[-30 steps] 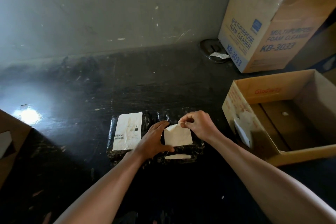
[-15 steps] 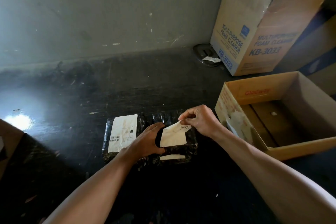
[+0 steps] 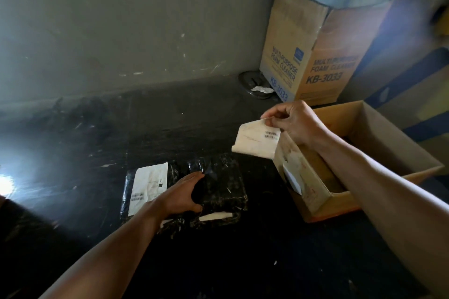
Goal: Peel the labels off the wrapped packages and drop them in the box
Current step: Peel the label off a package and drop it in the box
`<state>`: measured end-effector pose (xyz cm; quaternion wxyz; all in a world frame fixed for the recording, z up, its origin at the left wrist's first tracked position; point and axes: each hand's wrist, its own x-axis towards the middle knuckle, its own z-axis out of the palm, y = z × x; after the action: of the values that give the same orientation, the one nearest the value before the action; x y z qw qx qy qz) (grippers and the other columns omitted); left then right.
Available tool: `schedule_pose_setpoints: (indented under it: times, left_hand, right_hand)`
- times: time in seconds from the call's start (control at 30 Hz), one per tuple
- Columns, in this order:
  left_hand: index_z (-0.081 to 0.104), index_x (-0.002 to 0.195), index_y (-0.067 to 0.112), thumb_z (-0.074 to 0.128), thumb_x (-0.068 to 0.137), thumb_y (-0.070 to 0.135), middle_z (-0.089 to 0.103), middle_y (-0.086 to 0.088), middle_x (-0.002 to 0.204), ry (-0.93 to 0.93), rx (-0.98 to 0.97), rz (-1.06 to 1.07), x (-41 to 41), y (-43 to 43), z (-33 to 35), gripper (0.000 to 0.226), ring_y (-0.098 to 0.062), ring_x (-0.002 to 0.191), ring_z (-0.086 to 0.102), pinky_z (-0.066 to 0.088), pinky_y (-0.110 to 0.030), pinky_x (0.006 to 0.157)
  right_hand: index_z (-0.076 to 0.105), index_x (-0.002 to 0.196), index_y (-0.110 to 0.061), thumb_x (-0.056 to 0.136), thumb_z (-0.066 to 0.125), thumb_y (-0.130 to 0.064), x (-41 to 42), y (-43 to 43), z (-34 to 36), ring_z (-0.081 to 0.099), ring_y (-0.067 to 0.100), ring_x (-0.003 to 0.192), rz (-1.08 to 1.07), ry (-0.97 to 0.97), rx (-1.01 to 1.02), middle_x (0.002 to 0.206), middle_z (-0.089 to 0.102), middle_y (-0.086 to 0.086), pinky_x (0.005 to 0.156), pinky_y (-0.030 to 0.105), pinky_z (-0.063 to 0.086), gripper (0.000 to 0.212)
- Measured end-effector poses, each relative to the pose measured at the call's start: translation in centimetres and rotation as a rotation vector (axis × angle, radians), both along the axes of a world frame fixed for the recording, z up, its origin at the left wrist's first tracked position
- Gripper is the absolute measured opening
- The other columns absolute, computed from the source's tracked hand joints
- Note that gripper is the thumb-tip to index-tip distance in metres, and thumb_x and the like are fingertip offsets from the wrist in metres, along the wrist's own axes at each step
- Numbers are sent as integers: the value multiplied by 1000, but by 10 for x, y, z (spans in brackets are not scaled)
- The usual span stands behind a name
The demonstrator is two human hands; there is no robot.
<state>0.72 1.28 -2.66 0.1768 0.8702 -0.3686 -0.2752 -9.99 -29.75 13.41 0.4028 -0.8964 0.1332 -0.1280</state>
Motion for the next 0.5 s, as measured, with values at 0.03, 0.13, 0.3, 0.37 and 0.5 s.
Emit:
schedule_pose_setpoints:
  times: [0.03,0.13,0.3,0.37,0.5]
  left_hand:
    - [24,155,12,81,72,31,27,-4,158,-4,13,0,1,-4,3,102,-19,144,26,21,-29,118]
    - [38,149,16,75,77,36,44,-4,146,-57,-44,67,0,-19,10,83,-20,135,40,33,-36,114]
    - [37,150,17,65,90,37,39,-4,152,-114,-155,121,-16,-68,19,69,-21,140,34,29,-38,116]
    - [35,151,18,64,92,39,36,-3,154,-101,-190,100,-27,-100,26,69,-19,142,31,28,-36,117]
    - [36,150,20,64,90,47,36,-1,155,-91,-296,63,-59,-178,39,72,-16,142,31,30,-39,117]
  right_hand:
    - [80,98,-21,87,76,-13,-6,-13,-2,68,5,88,-43,5,-44,95,75,-9,79,18,51,14]
    - [79,101,-20,87,76,-14,-30,-49,-15,66,9,92,-199,11,-101,99,75,-5,78,18,46,15]
    - [77,107,-19,86,76,-13,-72,-90,-44,64,14,97,-460,28,-39,103,72,-2,82,28,48,22]
    - [76,104,-17,85,75,-11,-84,-102,-53,62,15,97,-585,11,-19,101,70,-3,83,31,50,20]
    - [76,94,-11,86,73,-7,-98,-115,-65,60,17,97,-780,-20,117,106,70,4,78,33,56,9]
